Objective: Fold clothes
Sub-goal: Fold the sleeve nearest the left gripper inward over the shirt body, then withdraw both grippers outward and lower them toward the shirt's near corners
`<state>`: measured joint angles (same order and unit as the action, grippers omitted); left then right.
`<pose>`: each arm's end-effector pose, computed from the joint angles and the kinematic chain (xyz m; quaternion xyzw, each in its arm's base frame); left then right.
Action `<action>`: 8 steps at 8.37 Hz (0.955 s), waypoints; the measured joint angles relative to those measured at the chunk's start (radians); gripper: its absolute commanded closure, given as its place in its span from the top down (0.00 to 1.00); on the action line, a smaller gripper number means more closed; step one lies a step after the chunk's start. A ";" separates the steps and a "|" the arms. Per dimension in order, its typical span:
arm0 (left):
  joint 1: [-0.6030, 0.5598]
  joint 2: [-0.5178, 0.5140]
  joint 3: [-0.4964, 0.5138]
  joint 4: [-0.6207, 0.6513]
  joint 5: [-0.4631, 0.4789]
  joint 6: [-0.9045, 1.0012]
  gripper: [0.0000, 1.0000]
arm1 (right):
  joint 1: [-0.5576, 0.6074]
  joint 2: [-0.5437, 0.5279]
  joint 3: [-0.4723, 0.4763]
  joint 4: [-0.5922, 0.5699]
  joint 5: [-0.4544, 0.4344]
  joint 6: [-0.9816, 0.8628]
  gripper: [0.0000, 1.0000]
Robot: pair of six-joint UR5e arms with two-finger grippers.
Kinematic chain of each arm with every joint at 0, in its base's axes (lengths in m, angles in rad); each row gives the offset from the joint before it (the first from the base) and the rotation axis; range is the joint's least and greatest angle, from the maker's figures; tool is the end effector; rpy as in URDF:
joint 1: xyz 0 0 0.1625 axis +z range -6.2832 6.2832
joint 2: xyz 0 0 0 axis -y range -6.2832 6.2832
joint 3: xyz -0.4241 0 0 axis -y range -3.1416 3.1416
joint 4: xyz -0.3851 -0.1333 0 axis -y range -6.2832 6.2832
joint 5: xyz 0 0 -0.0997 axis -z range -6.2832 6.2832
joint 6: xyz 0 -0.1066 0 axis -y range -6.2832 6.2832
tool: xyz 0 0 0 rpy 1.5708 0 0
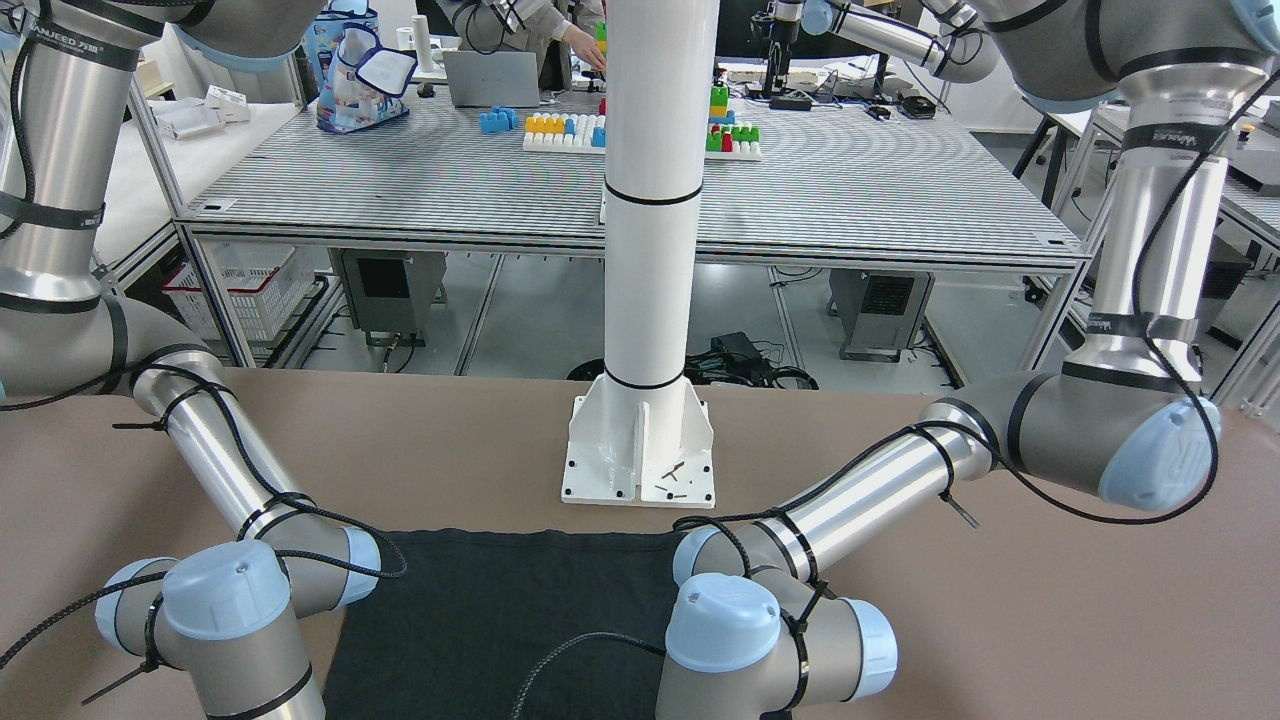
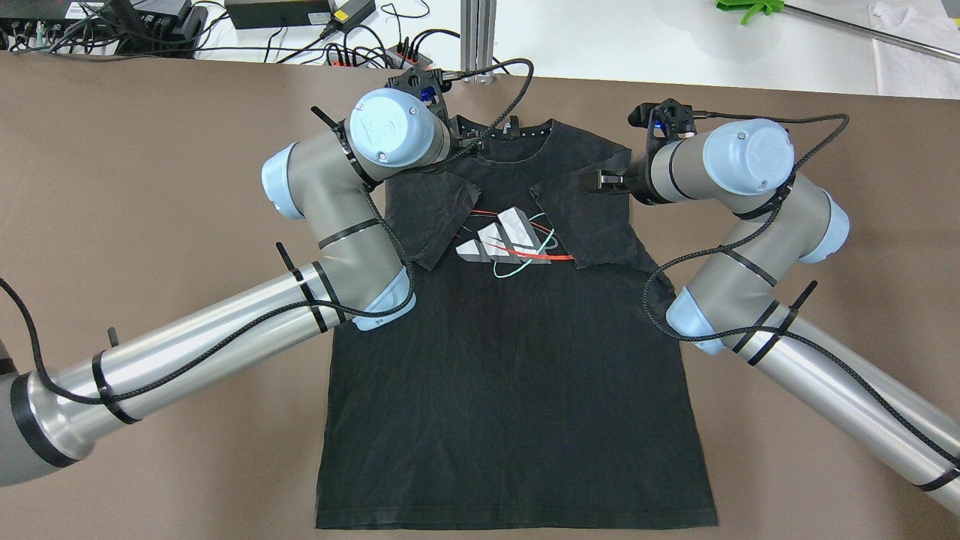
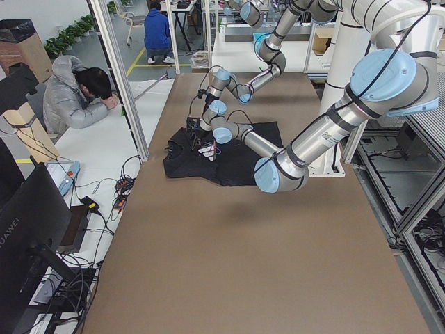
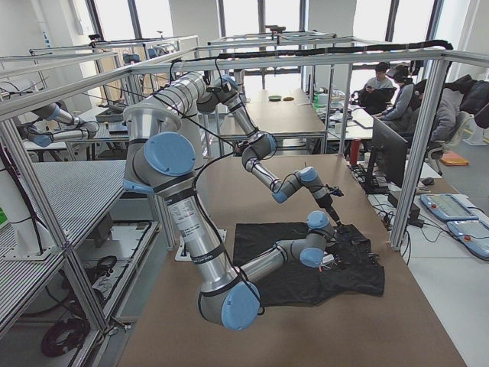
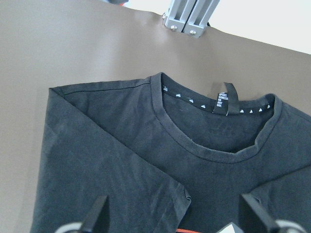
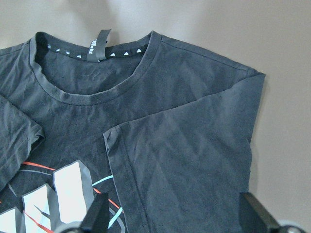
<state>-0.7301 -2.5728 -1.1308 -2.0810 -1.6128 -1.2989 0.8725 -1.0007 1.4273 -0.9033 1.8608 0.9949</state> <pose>0.5284 -0.6458 0.1491 0.2294 0.4566 -0.1848 0.8395 -0.3816 -0.6145 0.3185 0.2486 -0.4673 0.0505 0.8469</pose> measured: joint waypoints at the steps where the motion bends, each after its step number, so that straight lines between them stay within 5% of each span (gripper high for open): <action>1: -0.026 0.040 -0.060 0.002 -0.065 0.000 1.00 | 0.001 -0.001 0.012 -0.002 0.027 0.001 0.94; 8: -0.048 0.500 -0.673 0.120 -0.209 -0.049 1.00 | 0.000 -0.254 0.413 -0.184 0.262 0.043 0.93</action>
<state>-0.7778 -2.0732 -1.8034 -1.9610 -1.8222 -1.3476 0.8724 -1.2543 1.8400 -1.0873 2.1232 1.0377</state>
